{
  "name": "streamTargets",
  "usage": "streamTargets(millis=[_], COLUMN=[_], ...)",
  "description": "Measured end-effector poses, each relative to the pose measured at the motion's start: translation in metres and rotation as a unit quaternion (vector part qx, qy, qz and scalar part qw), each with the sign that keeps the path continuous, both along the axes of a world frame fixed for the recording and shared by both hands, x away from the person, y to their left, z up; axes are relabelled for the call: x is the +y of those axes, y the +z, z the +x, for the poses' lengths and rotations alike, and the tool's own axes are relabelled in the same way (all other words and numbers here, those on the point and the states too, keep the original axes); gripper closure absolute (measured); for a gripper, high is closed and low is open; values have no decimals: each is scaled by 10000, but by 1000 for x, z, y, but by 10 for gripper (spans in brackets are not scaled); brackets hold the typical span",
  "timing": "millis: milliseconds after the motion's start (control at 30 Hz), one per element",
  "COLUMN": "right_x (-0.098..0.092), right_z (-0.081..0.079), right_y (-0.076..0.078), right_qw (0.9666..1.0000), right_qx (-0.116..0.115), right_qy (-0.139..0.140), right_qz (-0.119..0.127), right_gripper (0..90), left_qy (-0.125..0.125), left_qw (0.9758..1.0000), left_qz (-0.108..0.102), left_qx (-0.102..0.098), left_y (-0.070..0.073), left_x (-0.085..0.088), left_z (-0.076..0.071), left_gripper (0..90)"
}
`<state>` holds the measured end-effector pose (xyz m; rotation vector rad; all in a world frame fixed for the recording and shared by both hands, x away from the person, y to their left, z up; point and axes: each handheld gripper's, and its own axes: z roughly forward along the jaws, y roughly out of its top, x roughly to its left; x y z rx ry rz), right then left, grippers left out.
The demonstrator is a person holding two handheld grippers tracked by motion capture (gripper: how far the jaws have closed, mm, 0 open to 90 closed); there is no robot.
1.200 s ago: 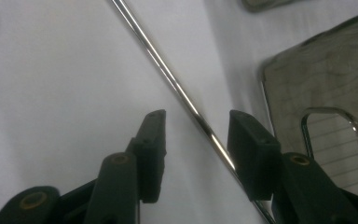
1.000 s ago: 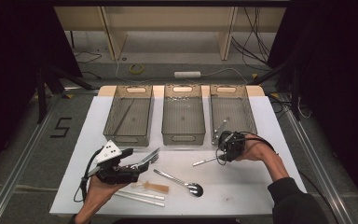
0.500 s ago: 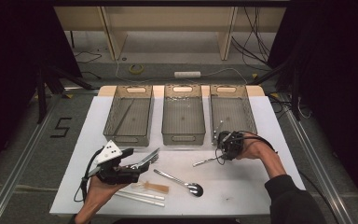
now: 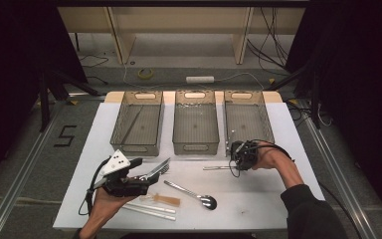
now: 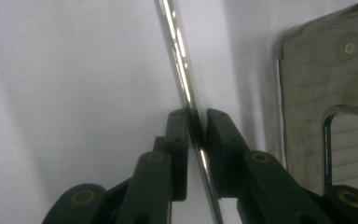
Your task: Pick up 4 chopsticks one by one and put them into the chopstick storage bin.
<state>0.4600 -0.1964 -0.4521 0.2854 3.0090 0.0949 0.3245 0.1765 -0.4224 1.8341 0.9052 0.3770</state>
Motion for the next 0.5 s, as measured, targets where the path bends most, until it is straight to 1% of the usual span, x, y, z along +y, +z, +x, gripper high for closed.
streamTargets(millis=[167,500], right_x=[0,0], right_z=[-1,-2], right_y=[0,0], right_qw=[10000,9998], right_qx=[45,26], right_qy=[20,188], right_qz=[15,7], right_gripper=[824,856], left_qy=[-10,-11], left_qw=[10000,10000], left_qz=[3,0], left_qx=[-3,-10], left_y=[0,0], left_x=[0,0], left_z=[0,0], left_gripper=[178,182])
